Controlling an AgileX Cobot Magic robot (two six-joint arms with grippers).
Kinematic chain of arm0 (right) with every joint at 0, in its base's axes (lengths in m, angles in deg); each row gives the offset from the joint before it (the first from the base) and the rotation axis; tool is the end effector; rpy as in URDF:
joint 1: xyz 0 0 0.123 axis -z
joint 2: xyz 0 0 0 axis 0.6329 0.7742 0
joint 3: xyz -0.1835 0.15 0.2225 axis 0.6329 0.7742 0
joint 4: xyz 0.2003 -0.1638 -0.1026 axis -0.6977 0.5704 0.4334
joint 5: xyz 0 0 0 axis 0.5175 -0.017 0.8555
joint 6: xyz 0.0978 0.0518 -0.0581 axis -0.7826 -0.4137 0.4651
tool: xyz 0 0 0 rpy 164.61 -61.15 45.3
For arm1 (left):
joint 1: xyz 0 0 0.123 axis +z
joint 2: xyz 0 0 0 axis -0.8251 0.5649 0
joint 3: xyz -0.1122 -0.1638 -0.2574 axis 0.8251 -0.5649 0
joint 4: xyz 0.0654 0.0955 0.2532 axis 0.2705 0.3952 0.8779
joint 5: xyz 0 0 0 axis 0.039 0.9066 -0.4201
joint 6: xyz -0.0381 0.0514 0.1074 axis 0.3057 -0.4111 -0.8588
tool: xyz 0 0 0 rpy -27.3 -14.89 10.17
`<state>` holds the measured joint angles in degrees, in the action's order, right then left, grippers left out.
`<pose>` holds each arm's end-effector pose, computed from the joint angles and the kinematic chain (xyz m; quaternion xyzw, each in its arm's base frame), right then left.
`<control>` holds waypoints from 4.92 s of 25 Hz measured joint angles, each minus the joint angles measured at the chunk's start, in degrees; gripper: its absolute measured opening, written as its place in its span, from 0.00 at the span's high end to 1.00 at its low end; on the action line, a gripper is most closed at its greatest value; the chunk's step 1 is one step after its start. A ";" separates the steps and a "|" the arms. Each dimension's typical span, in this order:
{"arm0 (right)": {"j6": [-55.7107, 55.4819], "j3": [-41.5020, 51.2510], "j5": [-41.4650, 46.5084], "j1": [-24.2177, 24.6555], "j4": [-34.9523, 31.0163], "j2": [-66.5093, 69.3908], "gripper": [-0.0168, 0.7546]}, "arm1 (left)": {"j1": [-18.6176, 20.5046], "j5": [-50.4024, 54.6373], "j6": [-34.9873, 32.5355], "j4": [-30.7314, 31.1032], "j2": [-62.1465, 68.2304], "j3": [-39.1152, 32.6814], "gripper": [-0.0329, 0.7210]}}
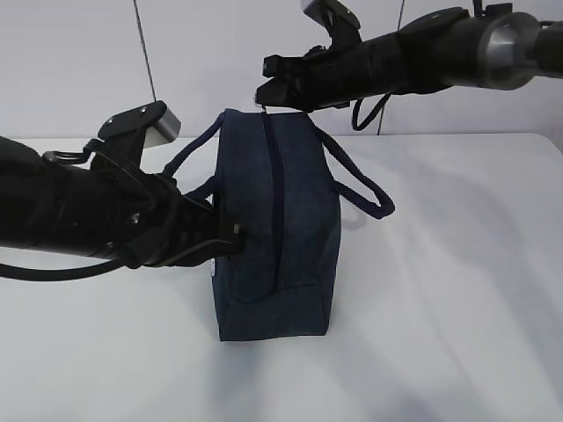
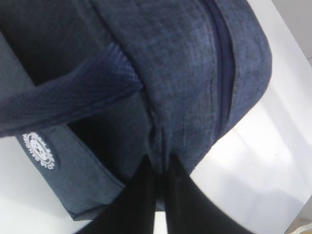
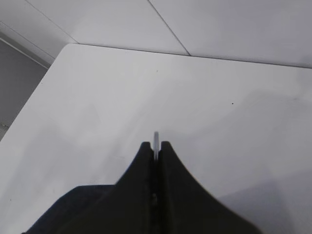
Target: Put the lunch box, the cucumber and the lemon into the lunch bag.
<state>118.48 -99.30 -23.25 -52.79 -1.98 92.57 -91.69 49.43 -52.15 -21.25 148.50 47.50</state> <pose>0.5579 0.2067 0.2258 -0.1109 0.8350 0.3767 0.3855 0.2636 -0.2343 0.2042 0.1407 0.8947 -0.3144 0.2844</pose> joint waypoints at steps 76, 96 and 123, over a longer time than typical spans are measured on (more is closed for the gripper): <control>-16.74 -35.96 32.63 6.82 14.87 23.41 1.00 | -0.37 -19.07 0.00 2.50 0.47 0.10 0.95; -16.96 -35.96 33.65 2.90 23.93 19.12 1.00 | 9.57 -29.76 -0.10 5.17 4.62 2.21 0.95; -16.39 -11.31 33.45 0.81 32.92 -1.21 1.00 | 12.18 -21.79 -0.12 10.13 6.42 4.82 0.95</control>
<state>102.09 -110.61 10.20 -51.98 30.94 91.36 -79.51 27.65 -52.27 -11.12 154.92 52.32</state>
